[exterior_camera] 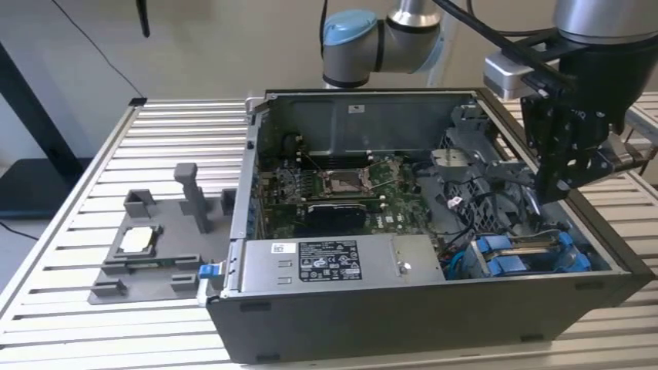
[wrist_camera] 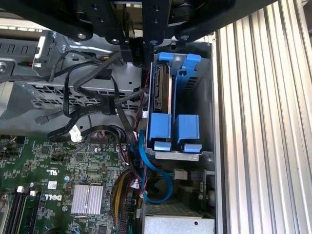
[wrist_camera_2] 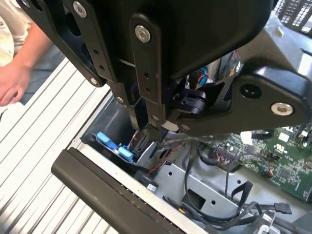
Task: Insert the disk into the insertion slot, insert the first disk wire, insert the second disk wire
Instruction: 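Insert the first disk wire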
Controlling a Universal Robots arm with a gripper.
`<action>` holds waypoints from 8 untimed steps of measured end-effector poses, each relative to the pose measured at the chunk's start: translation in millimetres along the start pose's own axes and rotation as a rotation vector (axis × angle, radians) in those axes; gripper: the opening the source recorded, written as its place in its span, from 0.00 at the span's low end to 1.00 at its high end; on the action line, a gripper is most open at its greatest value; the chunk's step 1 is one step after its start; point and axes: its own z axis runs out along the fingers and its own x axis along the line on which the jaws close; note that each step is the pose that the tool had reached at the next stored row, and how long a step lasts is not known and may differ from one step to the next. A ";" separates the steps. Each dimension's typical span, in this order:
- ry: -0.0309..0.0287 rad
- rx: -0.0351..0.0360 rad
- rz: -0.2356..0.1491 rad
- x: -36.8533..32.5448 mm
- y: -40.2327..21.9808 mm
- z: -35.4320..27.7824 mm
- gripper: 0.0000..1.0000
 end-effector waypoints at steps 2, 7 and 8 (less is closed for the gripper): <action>0.0090 -0.0002 -0.002 -0.1 0.4 -1.5 0.28; 0.0686 0.0043 -0.016 -4.2 6.7 -3.2 0.28; 0.0807 0.0048 -0.018 -5.7 8.3 -3.5 0.28</action>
